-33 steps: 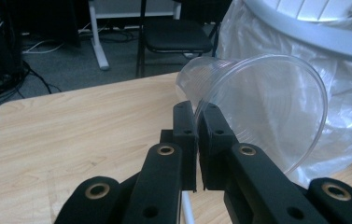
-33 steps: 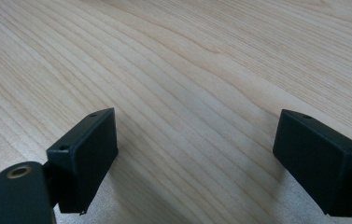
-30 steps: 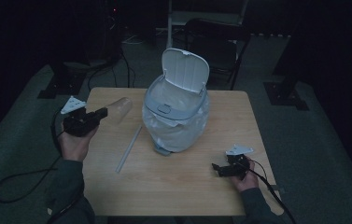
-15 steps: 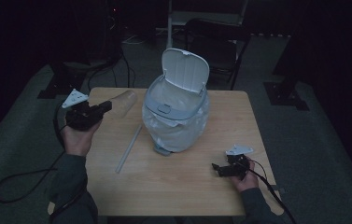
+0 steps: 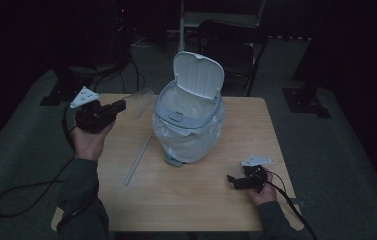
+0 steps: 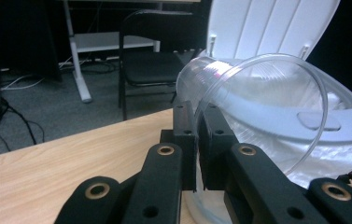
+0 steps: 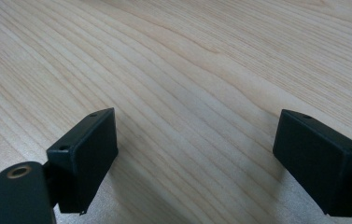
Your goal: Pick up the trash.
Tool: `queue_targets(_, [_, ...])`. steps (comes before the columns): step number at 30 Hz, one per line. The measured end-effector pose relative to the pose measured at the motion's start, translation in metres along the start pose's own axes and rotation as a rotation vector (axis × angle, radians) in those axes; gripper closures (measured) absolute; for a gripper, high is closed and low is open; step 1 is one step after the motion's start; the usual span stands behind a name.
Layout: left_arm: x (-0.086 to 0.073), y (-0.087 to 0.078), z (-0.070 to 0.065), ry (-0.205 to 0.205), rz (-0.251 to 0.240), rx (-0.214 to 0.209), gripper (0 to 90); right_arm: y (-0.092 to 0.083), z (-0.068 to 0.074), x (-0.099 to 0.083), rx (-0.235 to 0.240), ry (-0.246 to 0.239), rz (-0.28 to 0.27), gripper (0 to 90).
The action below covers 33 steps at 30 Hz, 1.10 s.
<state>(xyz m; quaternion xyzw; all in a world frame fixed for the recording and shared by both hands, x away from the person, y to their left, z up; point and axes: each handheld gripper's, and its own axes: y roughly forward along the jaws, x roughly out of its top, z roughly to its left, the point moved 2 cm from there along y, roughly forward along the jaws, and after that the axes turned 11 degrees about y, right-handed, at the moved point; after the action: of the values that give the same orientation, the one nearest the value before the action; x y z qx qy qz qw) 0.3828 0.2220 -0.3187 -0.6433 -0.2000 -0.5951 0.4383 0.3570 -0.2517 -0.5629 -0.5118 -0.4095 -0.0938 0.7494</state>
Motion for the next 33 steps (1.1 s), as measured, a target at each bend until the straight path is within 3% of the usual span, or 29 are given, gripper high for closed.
queue_targets(33, [0.033,0.052,-0.028,0.034,0.011,-0.101,87.2,0.000,0.000,0.000,0.000,0.000,-0.001,12.9])
